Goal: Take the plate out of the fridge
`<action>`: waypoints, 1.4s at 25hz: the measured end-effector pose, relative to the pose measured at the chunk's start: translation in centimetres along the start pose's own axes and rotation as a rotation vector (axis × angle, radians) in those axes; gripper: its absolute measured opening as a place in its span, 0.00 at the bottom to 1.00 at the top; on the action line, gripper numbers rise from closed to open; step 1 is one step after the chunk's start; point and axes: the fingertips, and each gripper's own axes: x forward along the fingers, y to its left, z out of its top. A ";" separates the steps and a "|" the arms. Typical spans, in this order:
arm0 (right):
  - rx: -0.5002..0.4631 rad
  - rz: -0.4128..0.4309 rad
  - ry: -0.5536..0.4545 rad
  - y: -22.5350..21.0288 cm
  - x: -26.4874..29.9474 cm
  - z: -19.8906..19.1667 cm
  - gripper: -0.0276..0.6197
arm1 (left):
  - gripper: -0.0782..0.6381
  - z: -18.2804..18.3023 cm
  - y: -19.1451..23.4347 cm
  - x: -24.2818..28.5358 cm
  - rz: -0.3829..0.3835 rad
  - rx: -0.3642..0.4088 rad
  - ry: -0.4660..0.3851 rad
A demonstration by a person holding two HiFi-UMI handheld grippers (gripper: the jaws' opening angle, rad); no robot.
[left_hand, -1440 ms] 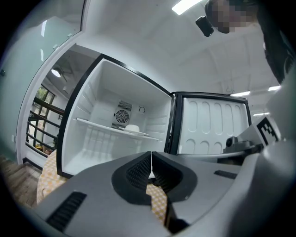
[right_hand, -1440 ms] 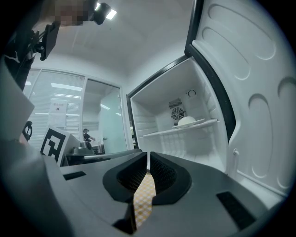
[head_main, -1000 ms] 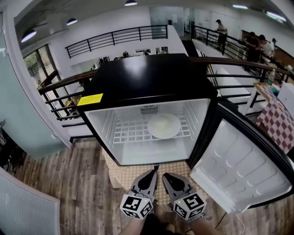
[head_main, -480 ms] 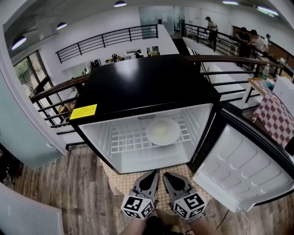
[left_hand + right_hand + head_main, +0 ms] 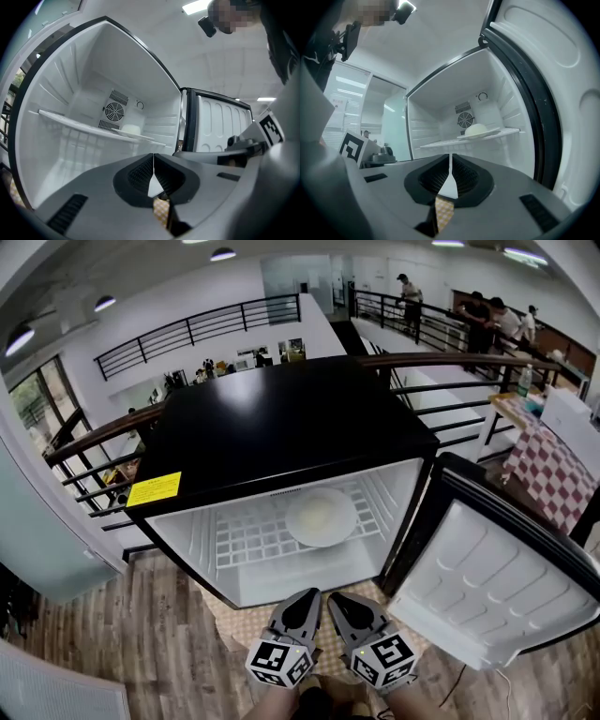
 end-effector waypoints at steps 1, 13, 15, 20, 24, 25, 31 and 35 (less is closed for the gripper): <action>0.001 -0.005 -0.003 -0.1 0.1 0.1 0.10 | 0.13 0.0 0.0 0.1 -0.003 0.000 -0.001; 0.013 -0.036 -0.005 -0.7 2.5 0.6 0.10 | 0.13 0.3 1.6 1.0 -0.025 -0.002 0.008; 0.013 -0.042 -0.007 -0.9 2.9 0.9 0.11 | 0.13 0.6 1.9 1.2 -0.031 0.001 0.009; 0.006 -0.075 -0.018 -2.0 4.0 1.5 0.11 | 0.13 0.6 2.4 2.2 -0.053 0.000 -0.002; 0.040 -0.119 -0.027 -3.0 4.6 2.1 0.11 | 0.13 0.7 2.6 2.5 -0.064 0.005 -0.005; 0.051 -0.131 -0.030 -3.2 4.8 2.3 0.11 | 0.13 0.7 2.6 2.6 -0.066 0.006 -0.005; 0.160 -0.187 -0.047 -4.9 5.5 3.0 0.11 | 0.13 0.2 2.4 2.9 -0.086 0.013 0.007; 0.252 -0.212 -0.068 -5.5 5.8 3.7 0.11 | 0.13 0.3 2.4 3.1 -0.090 0.030 0.004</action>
